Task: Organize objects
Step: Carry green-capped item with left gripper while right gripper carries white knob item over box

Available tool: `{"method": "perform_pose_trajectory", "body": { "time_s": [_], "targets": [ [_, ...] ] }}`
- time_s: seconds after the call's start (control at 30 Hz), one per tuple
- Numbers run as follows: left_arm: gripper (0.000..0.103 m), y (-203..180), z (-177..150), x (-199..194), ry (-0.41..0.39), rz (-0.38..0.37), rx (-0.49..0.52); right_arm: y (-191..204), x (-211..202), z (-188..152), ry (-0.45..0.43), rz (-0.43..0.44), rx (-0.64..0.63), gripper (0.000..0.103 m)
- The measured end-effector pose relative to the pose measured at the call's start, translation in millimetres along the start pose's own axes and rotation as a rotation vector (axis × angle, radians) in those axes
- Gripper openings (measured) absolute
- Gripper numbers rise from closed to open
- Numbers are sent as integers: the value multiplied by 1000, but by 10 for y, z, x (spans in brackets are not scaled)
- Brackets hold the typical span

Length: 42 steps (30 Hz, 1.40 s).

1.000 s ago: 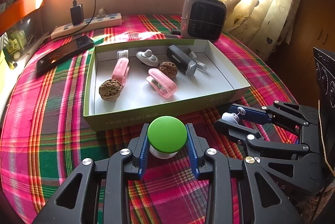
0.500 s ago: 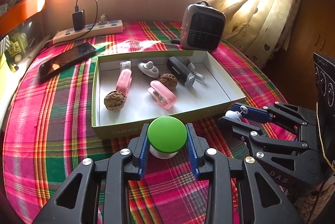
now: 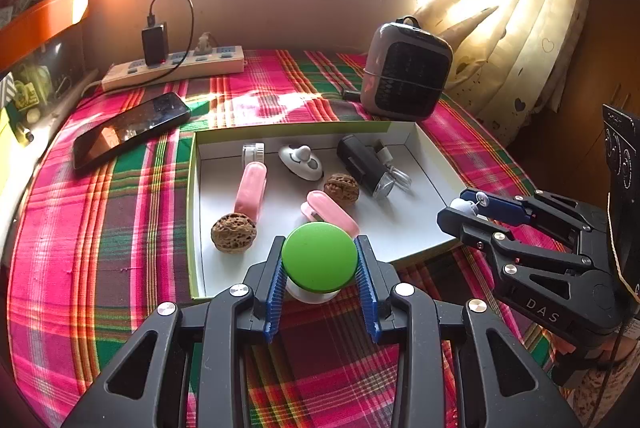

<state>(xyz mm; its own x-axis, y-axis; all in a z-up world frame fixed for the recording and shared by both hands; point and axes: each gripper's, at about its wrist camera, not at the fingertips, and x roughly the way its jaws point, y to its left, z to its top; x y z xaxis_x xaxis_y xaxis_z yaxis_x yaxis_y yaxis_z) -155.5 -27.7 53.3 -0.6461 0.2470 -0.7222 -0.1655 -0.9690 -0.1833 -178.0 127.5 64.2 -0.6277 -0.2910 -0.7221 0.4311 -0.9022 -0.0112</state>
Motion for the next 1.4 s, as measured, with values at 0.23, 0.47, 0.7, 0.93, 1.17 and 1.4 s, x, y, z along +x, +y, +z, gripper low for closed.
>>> {"method": "perform_pose_trajectory", "body": {
  "time_s": [0.23,0.47,0.7,0.93,1.17,1.4],
  "targets": [
    [31,56,83,129,10,8,-8,-82,184,79,32,-6,8,32],
    [31,101,128,294,39,14,-9,-132,351,89,69,-11,6,32],
    [31,116,145,425,63,17,-10,-140,440,105,86,-11,0,32],
    [31,130,131,504,74,30,-4,-142,510,96,95,-20,-11,32],
    [31,110,126,562,90,27,6,-140,535,94,94,-16,-14,32],
    [31,116,132,568,92,26,6,-138,535,92,92,-9,-12,32]
  ]
}}
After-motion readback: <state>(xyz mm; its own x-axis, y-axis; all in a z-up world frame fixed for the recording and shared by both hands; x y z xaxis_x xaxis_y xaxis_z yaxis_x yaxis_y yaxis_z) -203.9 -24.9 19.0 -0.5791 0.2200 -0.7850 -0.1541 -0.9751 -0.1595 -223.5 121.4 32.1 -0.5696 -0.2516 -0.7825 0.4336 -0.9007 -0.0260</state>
